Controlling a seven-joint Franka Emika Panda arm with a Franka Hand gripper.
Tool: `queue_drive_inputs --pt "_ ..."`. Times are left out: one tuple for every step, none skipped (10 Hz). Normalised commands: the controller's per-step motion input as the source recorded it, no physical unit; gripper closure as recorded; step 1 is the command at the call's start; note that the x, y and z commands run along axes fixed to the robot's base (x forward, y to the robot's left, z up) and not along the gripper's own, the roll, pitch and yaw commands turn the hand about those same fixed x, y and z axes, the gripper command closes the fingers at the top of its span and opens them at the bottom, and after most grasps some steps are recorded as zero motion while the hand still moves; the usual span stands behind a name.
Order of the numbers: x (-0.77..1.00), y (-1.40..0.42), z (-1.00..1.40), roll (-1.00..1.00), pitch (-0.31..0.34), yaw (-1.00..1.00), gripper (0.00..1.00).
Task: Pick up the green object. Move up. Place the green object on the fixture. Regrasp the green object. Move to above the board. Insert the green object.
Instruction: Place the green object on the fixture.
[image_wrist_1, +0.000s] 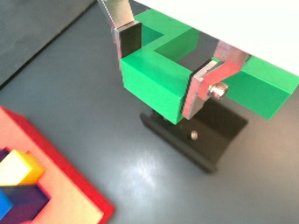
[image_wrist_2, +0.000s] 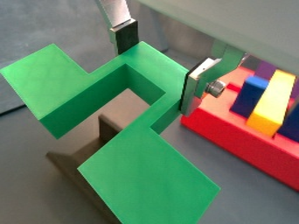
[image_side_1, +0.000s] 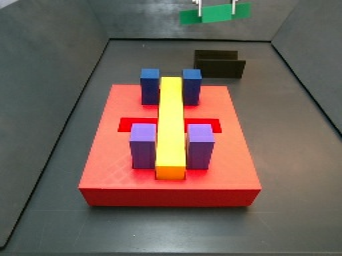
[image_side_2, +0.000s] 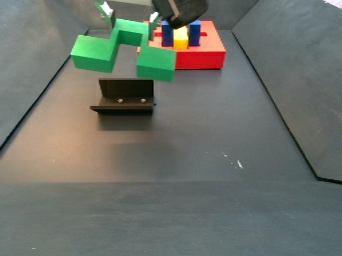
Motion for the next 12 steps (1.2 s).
queue_drive_inputs --pt "0.65 0.0 0.0 -0.89 0.211 0.0 1.0" --pt "0.69 0.0 0.0 -0.86 0.34 0.0 1.0" --pt "0.65 0.0 0.0 -0.93 0.449 0.0 1.0" --pt "0.62 0.0 0.0 -0.93 0.517 0.0 1.0" --pt "0.53 0.0 -0.07 -0.47 0.834 0.0 1.0" --pt "0.38 -0.04 -0.29 -0.13 0.746 0.0 1.0" --pt "0.26 -0.05 -0.38 0.0 0.563 0.0 1.0" --pt "0.09 -0.06 -0.45 -0.07 0.169 0.0 1.0" --pt "0.05 -0.04 -0.43 -0.25 0.031 0.0 1.0" --pt "0.07 0.0 -0.29 -0.41 0.0 0.0 1.0" --pt "0.17 0.03 -0.12 -0.65 0.117 -0.12 1.0" --pt "0.09 0.07 -0.15 -0.83 0.089 -0.2 1.0"
